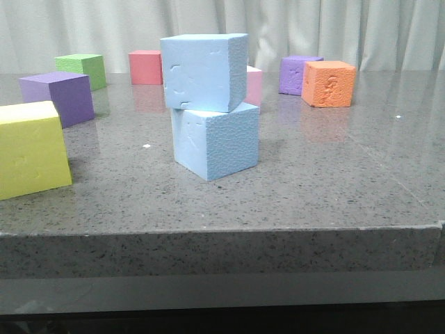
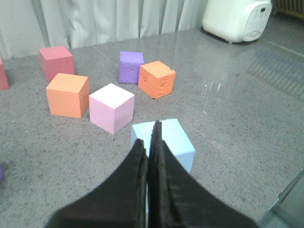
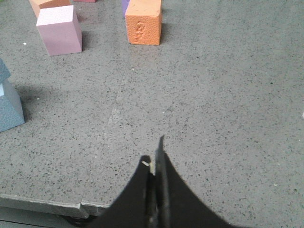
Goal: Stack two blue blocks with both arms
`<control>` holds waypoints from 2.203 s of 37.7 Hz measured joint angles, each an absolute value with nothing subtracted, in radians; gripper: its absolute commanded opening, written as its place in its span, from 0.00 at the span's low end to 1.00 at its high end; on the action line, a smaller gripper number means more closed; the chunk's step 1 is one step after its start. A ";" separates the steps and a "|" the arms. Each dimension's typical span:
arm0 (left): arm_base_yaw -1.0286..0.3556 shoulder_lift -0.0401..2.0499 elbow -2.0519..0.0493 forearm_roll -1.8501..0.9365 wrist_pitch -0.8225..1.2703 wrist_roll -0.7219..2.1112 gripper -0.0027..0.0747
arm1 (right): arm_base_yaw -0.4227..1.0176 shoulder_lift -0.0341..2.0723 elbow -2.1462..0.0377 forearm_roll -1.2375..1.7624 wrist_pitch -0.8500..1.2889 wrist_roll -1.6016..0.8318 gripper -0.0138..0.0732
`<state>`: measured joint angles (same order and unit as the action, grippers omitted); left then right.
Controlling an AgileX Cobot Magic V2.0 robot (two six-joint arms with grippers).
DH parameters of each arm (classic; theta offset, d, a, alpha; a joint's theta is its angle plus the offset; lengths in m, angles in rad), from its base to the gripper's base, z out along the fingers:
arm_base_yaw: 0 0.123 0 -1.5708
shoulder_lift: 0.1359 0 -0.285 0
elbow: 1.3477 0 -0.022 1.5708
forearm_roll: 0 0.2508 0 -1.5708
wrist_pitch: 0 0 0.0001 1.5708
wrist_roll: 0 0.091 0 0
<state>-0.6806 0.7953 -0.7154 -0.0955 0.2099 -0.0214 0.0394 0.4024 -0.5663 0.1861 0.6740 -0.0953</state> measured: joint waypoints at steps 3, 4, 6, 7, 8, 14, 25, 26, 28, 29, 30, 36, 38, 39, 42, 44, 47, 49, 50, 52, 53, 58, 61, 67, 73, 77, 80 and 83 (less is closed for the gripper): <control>-0.681 0.695 -0.630 -0.095 0.193 -0.021 0.01 | 0.039 0.402 -0.566 0.186 0.674 -0.095 0.08; -0.681 0.672 -0.612 -0.093 0.188 -0.021 0.01 | 0.039 0.402 -0.566 0.186 0.674 -0.095 0.08; -0.681 0.614 -0.578 -0.093 0.186 -0.021 0.01 | 0.039 0.402 -0.566 0.186 0.674 -0.095 0.08; -0.681 0.596 -0.562 -0.093 0.184 -0.021 0.01 | 0.039 0.402 -0.566 0.186 0.674 -0.095 0.08; -0.681 0.575 -0.551 -0.093 0.181 -0.021 0.01 | 0.039 0.402 -0.566 0.186 0.674 -0.095 0.08; -0.681 0.514 -0.496 -0.093 0.179 -0.021 0.01 | 0.039 0.402 -0.566 0.186 0.674 -0.095 0.08; -0.681 0.514 -0.478 -0.093 0.177 -0.021 0.01 | 0.039 0.402 -0.566 0.186 0.674 -0.095 0.08; -0.681 0.514 -0.478 -0.093 0.177 -0.021 0.01 | 0.039 0.402 -0.566 0.186 0.674 -0.095 0.08; -0.681 0.514 -0.478 -0.093 0.177 -0.021 0.01 | 0.039 0.402 -0.566 0.186 0.674 -0.095 0.08; -0.681 0.514 -0.478 -0.093 0.177 -0.020 0.01 | 0.039 0.402 -0.566 0.186 0.674 -0.095 0.08; -0.681 0.514 -0.478 -0.093 0.177 -0.020 0.01 | 0.039 0.402 -0.566 0.186 0.674 -0.095 0.08; -0.681 0.514 -0.478 -0.093 0.177 -0.020 0.01 | 0.039 0.402 -0.566 0.186 0.674 -0.095 0.08; -0.681 0.514 -0.478 -0.093 0.177 -0.020 0.01 | 0.039 0.402 -0.566 0.186 0.674 -0.095 0.08; -0.681 0.514 -0.478 -0.093 0.177 -0.020 0.01 | 0.039 0.402 -0.566 0.186 0.674 -0.095 0.08; -0.681 0.514 -0.478 -0.093 0.177 -0.020 0.01 | 0.039 0.402 -0.566 0.186 0.674 -0.095 0.08; -0.681 0.514 -0.478 -0.093 0.177 -0.020 0.01 | 0.039 0.402 -0.566 0.186 0.674 -0.095 0.08; -0.681 0.514 -0.471 -0.093 0.169 -0.020 0.01 | 0.039 0.402 -0.566 0.186 0.674 -0.095 0.08; -0.681 0.507 -0.452 -0.091 0.152 -0.020 0.01 | 0.039 0.402 -0.566 0.186 0.674 -0.095 0.08; -0.681 0.500 -0.441 -0.089 0.141 -0.020 0.01 | 0.039 0.402 -0.566 0.186 0.674 -0.095 0.08; -0.681 0.475 -0.411 -0.087 0.122 -0.020 0.01 | 0.039 0.402 -0.566 0.186 0.674 -0.095 0.08; -0.681 0.462 -0.391 -0.087 0.113 -0.020 0.01 | 0.039 0.402 -0.566 0.186 0.674 -0.095 0.08; -0.631 0.345 -0.286 -0.083 0.078 -0.020 0.01 | 0.039 0.402 -0.566 0.186 0.674 -0.095 0.08; -0.570 0.270 -0.217 -0.083 0.074 -0.020 0.01 | 0.039 0.402 -0.566 0.186 0.674 -0.095 0.08; -0.449 0.151 -0.119 -0.083 0.072 -0.018 0.01 | 0.039 0.402 -0.566 0.186 0.674 -0.095 0.08; -0.325 0.083 -0.045 -0.081 0.070 -0.018 0.01 | 0.039 0.402 -0.566 0.186 0.674 -0.095 0.08; -0.248 0.049 0.000 -0.079 0.069 -0.018 0.01 | 0.039 0.402 -0.566 0.186 0.674 -0.095 0.08; -0.191 0.029 0.007 -0.079 0.079 -0.018 0.01 | 0.039 0.402 -0.566 0.186 0.674 -0.095 0.08; -0.147 0.014 0.007 -0.079 0.084 -0.018 0.01 | 0.039 0.402 -0.566 0.186 0.674 -0.095 0.08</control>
<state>-0.1471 0.0142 0.0068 -0.0788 0.0837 -0.0184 0.0394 0.4024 -0.5663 0.1861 0.6740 -0.0953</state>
